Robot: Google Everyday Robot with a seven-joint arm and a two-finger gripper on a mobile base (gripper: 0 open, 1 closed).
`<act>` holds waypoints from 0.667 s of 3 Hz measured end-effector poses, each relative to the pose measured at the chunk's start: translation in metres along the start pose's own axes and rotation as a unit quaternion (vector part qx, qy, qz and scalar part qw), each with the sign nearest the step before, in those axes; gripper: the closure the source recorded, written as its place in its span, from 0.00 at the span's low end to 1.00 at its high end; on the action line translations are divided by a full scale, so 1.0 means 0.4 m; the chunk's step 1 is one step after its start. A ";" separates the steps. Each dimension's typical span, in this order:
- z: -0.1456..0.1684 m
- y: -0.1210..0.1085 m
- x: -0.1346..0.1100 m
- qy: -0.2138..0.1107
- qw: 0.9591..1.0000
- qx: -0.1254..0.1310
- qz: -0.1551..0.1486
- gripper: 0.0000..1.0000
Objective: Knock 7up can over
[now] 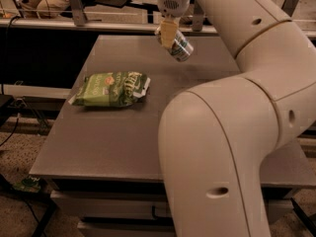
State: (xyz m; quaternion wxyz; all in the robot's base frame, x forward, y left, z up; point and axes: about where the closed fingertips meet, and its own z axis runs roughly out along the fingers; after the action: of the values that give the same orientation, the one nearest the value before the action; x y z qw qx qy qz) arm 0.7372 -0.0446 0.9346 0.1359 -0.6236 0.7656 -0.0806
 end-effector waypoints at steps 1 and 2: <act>0.033 0.016 0.005 0.042 0.998 -0.013 -0.047 0.36; 0.050 0.027 0.006 0.059 0.995 -0.020 -0.072 0.13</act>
Offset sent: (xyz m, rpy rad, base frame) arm -0.0306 -0.0111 -0.0270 -0.2338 0.1604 0.1404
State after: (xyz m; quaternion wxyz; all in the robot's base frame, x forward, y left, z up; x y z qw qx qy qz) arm 0.7330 -0.0439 0.9121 0.0719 -0.6734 0.7272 -0.1119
